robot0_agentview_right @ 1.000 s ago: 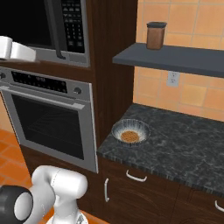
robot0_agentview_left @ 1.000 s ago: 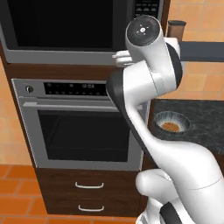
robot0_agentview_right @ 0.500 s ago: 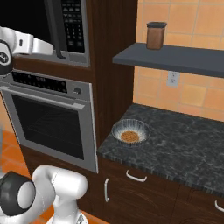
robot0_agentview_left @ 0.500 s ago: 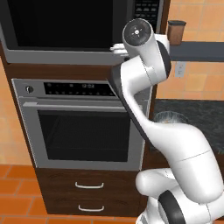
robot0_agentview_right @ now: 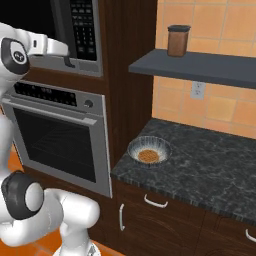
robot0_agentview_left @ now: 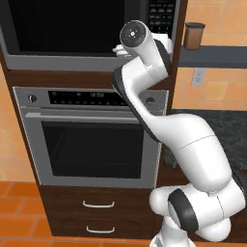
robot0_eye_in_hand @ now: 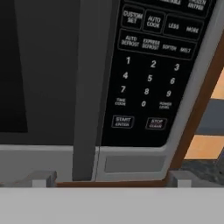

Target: Open the microwave, place the bowl with waffle inside the microwave, then close the microwave door and turn it on.

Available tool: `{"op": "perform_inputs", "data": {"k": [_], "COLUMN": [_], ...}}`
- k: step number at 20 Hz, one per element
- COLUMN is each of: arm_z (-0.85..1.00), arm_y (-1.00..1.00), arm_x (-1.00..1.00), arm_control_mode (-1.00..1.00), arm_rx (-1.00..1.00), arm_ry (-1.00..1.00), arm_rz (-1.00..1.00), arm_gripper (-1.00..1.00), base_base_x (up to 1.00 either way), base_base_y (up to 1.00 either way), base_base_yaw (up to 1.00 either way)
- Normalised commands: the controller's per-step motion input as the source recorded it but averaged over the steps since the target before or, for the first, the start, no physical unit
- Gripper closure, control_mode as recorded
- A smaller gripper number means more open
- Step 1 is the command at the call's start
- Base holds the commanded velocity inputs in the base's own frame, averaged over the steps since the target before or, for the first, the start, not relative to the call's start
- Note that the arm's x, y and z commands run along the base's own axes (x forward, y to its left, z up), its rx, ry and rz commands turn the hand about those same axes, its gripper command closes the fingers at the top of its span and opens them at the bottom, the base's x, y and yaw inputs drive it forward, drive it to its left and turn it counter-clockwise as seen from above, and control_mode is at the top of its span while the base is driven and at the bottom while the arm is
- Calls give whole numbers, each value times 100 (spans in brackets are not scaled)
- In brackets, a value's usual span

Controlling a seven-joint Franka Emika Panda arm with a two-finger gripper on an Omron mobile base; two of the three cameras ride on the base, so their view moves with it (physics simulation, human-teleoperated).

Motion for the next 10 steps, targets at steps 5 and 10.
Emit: {"op": "perform_inputs", "data": {"k": [5, 10], "arm_z": [0, 0], "arm_y": [3, -1], "arm_x": [51, 42], "arm_control_mode": [-100, -100], "arm_rx": [-2, 0], "arm_ry": [-1, -8], "arm_rz": [-4, 0], "arm_gripper": [-100, -100], "base_base_x": [0, 0], "base_base_y": [0, 0], "base_base_yaw": [0, 0]}}
